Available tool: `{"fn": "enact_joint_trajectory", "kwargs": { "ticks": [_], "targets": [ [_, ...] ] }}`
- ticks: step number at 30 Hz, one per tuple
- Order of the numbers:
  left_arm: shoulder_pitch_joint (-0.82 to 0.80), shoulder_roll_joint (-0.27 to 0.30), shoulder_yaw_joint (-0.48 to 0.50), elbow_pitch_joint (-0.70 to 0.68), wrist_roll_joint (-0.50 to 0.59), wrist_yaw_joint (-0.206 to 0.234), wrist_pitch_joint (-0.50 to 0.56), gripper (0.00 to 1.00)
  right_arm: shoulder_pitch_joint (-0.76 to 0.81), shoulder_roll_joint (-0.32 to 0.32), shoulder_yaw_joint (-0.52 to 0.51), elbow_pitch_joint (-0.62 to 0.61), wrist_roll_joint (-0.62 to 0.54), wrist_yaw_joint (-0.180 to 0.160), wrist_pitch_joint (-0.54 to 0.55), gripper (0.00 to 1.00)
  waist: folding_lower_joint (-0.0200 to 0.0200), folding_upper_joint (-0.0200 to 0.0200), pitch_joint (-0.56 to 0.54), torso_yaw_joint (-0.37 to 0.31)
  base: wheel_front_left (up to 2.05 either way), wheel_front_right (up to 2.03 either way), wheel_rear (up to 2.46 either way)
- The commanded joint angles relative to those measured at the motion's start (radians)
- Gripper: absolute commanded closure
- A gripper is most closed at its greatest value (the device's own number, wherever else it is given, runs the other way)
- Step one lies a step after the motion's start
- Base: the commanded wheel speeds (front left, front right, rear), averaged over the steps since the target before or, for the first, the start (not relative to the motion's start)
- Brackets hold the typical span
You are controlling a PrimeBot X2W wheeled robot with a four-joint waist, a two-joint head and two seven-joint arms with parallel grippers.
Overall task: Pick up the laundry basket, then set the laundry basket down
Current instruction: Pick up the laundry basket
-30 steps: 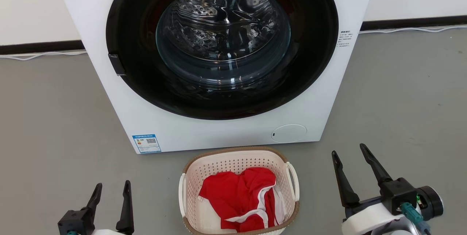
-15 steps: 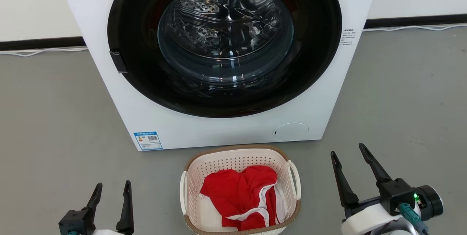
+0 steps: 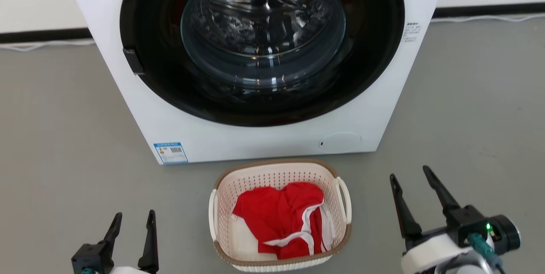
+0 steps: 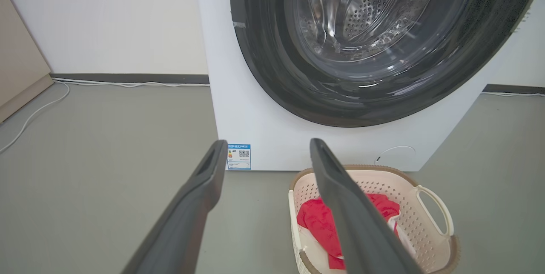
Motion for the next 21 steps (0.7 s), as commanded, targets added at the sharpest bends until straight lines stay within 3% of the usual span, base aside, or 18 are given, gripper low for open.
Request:
{"fn": "enact_joint_trajectory", "kwargs": {
  "ticks": [1,12,21],
  "targets": [
    [-0.054,0.012,0.023,-0.013,0.001,-0.007,-0.009,0.00,-0.060,-0.001,0.015,-0.010,-0.003,0.006,-0.014,0.00,0.0000,0.0000,0.023,0.001,0.00,0.00,0.00],
    [-0.174,0.017,-0.028,0.140,0.007,-0.011,-0.009,0.00,-0.163,-0.001,-0.006,0.130,-0.014,0.006,-0.014,0.00,0.0000,0.0000,0.153,0.004,0.00,0.00,0.00],
    [-0.340,0.030,-0.101,0.359,-0.006,-0.014,-0.009,0.00,-0.282,-0.001,-0.010,0.366,-0.026,0.006,-0.014,0.00,0.0000,0.0000,0.289,0.013,0.00,0.00,0.00]
  ]
}}
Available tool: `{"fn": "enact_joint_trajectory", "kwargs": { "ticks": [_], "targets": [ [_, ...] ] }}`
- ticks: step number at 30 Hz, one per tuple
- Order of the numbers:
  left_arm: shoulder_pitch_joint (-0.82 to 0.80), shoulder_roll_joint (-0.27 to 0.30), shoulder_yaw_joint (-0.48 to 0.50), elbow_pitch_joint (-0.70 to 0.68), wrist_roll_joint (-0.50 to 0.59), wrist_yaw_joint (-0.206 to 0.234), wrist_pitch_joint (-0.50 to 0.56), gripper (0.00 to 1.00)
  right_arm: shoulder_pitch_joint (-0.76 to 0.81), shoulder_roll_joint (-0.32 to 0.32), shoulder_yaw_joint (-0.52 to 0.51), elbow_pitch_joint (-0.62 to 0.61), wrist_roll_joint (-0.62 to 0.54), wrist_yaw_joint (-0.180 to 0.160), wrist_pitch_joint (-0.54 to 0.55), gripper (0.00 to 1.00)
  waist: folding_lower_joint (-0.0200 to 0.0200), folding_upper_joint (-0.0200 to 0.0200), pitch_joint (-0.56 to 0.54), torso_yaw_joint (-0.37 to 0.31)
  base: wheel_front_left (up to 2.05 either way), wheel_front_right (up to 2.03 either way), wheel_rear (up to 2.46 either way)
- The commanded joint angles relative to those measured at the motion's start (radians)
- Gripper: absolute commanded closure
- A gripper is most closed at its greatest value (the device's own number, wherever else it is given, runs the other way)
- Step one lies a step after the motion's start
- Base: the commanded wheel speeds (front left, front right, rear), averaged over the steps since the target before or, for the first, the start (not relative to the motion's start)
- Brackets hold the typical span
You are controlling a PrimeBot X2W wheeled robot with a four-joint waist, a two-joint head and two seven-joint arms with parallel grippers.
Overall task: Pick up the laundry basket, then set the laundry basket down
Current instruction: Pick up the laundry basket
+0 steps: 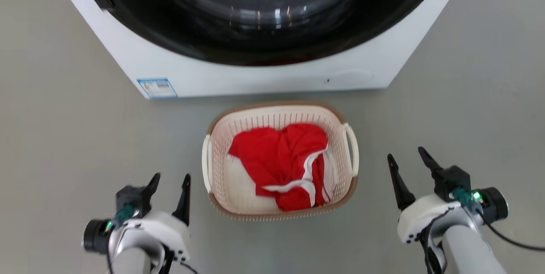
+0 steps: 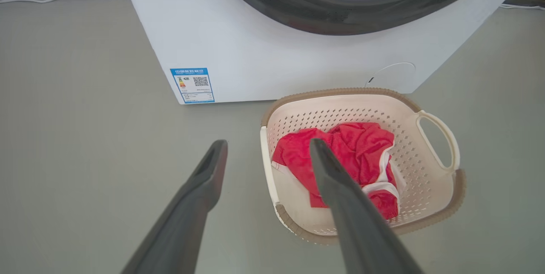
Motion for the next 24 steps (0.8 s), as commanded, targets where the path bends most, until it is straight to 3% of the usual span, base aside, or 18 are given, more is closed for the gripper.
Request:
{"fn": "enact_joint_trajectory", "kwargs": {
  "ticks": [1,10,24],
  "targets": [
    [-0.039,0.017,0.018,0.001,-0.006,-0.005,-0.006,0.00,-0.033,0.000,0.017,0.003,-0.013,0.006,-0.014,0.00,0.0000,0.0000,0.046,0.006,0.00,0.00,0.00],
    [-0.221,0.026,-0.070,0.222,-0.056,-0.006,-0.006,0.00,-0.183,0.000,-0.002,0.151,-0.039,0.006,-0.014,0.00,0.0000,0.0000,0.190,0.018,0.00,0.00,0.00],
    [-0.393,0.051,-0.140,0.335,-0.097,-0.006,-0.006,0.00,-0.279,0.000,-0.047,0.191,-0.072,0.006,-0.014,0.00,0.0000,0.0000,0.338,0.019,0.00,0.00,0.00]
  ]
}}
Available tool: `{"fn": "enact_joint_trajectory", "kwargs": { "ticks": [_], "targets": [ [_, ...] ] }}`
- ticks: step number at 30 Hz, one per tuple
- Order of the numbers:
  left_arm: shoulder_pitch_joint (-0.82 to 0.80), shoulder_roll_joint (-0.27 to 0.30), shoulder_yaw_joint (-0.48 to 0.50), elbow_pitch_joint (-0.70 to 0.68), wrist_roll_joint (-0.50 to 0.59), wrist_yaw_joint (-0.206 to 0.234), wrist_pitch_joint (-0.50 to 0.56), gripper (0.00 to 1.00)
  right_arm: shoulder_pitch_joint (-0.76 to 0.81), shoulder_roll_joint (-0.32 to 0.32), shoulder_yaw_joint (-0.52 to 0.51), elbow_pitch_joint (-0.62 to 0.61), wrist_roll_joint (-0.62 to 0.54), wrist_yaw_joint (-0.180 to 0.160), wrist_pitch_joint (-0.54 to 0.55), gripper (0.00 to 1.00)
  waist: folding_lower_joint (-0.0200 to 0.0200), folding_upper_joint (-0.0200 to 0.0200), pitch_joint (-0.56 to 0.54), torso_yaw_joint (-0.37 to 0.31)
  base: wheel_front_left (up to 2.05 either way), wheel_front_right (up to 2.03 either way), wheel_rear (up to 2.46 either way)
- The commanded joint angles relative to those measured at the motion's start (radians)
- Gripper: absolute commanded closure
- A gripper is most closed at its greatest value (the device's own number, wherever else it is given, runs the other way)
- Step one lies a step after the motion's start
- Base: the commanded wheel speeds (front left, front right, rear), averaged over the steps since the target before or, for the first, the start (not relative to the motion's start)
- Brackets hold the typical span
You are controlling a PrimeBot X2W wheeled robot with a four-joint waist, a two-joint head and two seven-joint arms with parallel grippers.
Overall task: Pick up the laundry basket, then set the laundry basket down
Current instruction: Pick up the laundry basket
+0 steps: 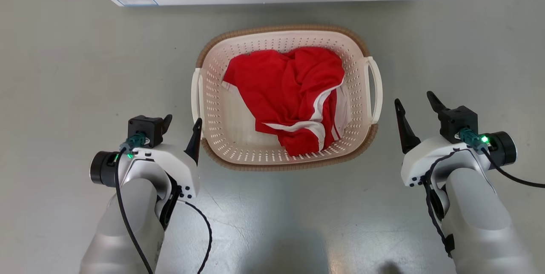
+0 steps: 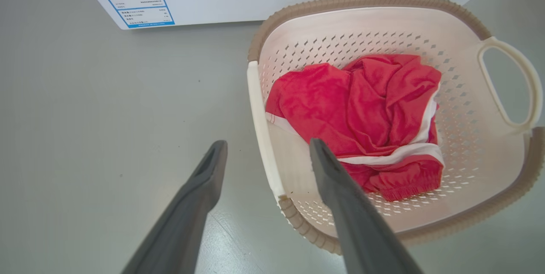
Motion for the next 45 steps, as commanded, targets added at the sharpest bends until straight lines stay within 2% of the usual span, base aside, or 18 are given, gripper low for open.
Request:
{"fn": "enact_joint_trajectory", "kwargs": {
  "ticks": [1,21,45],
  "targets": [
    [-0.008,0.031,0.018,-0.006,-0.009,-0.001,-0.006,0.00,0.004,0.005,0.014,-0.006,-0.009,0.006,-0.014,0.00,0.0000,0.0000,0.007,-0.003,0.00,0.00,0.00],
    [-0.135,0.050,-0.040,0.023,-0.023,-0.001,-0.006,0.00,-0.061,0.005,0.033,-0.022,0.019,0.006,-0.014,0.00,0.0000,0.0000,0.145,-0.019,0.00,0.00,0.00],
    [-0.228,0.048,-0.060,0.066,-0.009,-0.001,-0.006,0.00,-0.131,0.005,0.062,0.006,0.062,0.006,-0.014,0.00,0.0000,0.0000,0.274,0.001,0.00,0.00,0.00]
  ]
}}
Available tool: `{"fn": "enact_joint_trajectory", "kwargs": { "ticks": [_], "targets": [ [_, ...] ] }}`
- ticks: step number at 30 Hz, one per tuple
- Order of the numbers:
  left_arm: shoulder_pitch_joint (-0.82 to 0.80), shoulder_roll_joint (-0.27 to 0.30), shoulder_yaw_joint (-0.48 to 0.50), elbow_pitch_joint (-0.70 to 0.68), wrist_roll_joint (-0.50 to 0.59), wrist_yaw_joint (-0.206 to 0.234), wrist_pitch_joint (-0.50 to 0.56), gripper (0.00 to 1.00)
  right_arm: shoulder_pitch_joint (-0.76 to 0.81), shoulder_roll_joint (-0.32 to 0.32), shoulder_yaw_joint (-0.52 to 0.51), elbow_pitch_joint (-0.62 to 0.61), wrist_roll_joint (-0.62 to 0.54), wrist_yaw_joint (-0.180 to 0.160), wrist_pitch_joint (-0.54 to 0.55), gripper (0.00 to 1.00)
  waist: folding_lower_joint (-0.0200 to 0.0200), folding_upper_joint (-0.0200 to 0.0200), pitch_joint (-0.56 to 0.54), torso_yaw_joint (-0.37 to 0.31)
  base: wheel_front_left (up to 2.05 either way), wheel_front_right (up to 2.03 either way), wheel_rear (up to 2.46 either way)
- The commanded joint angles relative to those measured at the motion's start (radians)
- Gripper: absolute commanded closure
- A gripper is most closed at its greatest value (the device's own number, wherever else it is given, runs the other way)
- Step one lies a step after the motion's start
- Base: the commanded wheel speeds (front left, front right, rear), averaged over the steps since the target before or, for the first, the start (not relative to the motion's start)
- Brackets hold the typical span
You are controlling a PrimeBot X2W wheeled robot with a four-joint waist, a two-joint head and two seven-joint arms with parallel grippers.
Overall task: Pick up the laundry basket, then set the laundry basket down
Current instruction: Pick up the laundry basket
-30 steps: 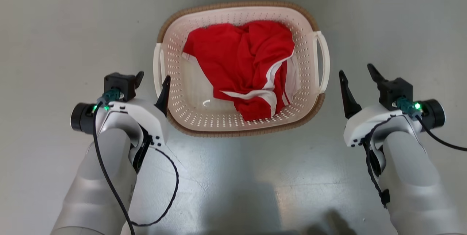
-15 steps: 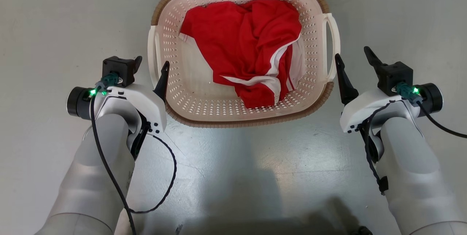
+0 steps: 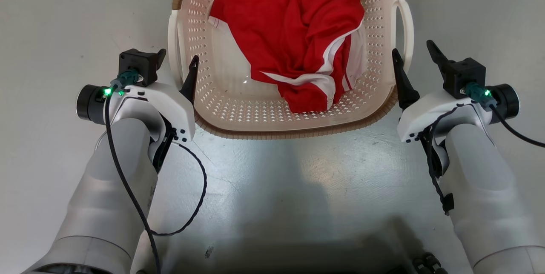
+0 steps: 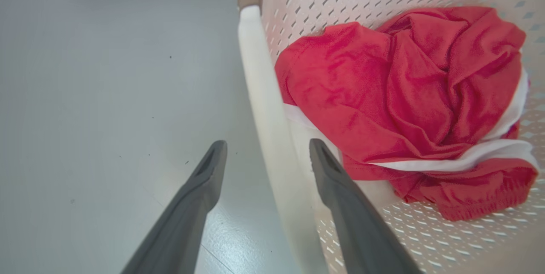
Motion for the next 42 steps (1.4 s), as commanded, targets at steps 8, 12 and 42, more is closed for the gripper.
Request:
{"fn": "enact_joint_trajectory", "kwargs": {
  "ticks": [8,12,42],
  "targets": [
    [-0.017,0.015,0.000,0.018,0.008,-0.001,-0.006,0.00,-0.007,0.008,0.048,0.033,0.021,0.006,-0.014,0.00,0.0000,0.0000,0.025,0.007,0.00,0.00,0.00],
    [-0.025,0.014,-0.006,0.025,0.009,-0.001,-0.006,0.00,-0.016,0.008,0.060,0.037,0.032,0.006,-0.014,0.00,0.0000,0.0000,0.030,0.006,0.00,0.00,0.00],
    [-0.025,0.008,-0.053,0.060,0.006,-0.001,-0.006,1.00,-0.015,0.008,0.141,0.113,0.109,0.006,-0.014,1.00,0.0000,0.0000,0.026,-0.004,0.00,0.00,0.00]
  ]
}}
